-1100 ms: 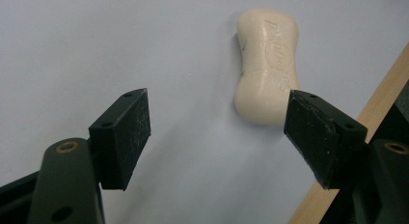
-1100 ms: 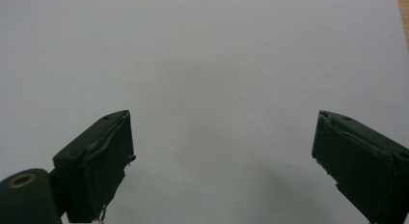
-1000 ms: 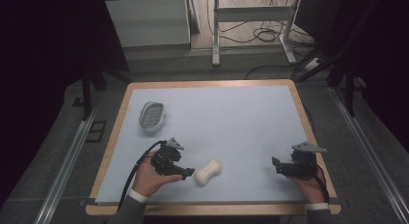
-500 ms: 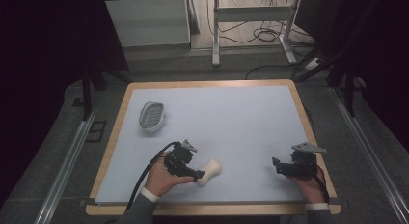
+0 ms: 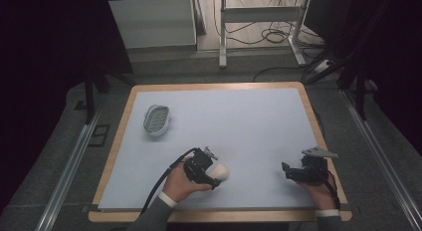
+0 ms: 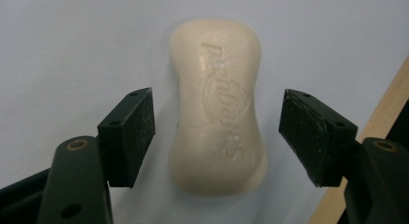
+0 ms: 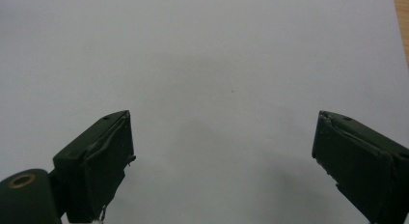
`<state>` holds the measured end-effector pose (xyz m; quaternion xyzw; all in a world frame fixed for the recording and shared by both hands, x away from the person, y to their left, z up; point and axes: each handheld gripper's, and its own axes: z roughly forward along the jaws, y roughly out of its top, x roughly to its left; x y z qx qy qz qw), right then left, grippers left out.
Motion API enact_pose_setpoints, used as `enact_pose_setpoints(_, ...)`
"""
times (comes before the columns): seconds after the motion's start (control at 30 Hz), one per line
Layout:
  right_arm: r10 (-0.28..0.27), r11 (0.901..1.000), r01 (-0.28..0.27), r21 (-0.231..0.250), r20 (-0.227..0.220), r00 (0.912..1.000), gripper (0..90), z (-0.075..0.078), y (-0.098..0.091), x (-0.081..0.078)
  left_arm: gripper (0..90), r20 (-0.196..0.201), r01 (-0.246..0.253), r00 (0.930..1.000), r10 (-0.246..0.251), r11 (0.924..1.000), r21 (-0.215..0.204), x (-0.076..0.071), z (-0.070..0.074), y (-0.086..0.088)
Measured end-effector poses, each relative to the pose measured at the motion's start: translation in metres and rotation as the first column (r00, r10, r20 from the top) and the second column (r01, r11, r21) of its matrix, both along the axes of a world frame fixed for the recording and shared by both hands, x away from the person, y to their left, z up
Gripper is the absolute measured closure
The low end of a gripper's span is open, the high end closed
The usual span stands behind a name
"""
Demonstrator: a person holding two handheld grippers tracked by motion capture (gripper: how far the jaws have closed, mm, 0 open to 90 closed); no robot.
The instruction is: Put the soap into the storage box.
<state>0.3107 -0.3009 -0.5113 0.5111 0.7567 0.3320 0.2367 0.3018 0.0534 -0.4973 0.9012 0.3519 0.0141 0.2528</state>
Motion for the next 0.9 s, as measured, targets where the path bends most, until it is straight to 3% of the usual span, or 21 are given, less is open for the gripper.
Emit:
enact_pose_setpoints(0.43,-0.008,0.9999,0.008,-0.007,0.0,1.0,7.1,-0.001,-0.001,0.0,38.3,0.001,0.009,1.0,-0.009,0.9975,0.07,0.003,-0.008,-0.013)
enact_pose_setpoints(0.53,-0.016,0.9998,0.016,-0.007,0.0,0.9999,7.1,-0.001,-0.001,0.001,44.8,0.002,0.017,0.9999,-0.017,0.9962,0.086,0.003,-0.01,-0.014)
enact_pose_setpoints(0.63,-0.02,0.9998,0.02,-0.008,-0.002,0.9998,7.1,-0.001,-0.002,0.001,49.1,0.001,0.021,0.9998,-0.021,0.9963,0.083,0.003,-0.01,-0.013)
enact_pose_setpoints(0.9,-0.018,0.9998,0.018,0.003,-0.001,0.9998,7.1,-0.001,-0.003,0.001,49.5,0.017,0.039,0.999,-0.04,0.9958,0.083,0.003,-0.01,-0.011)
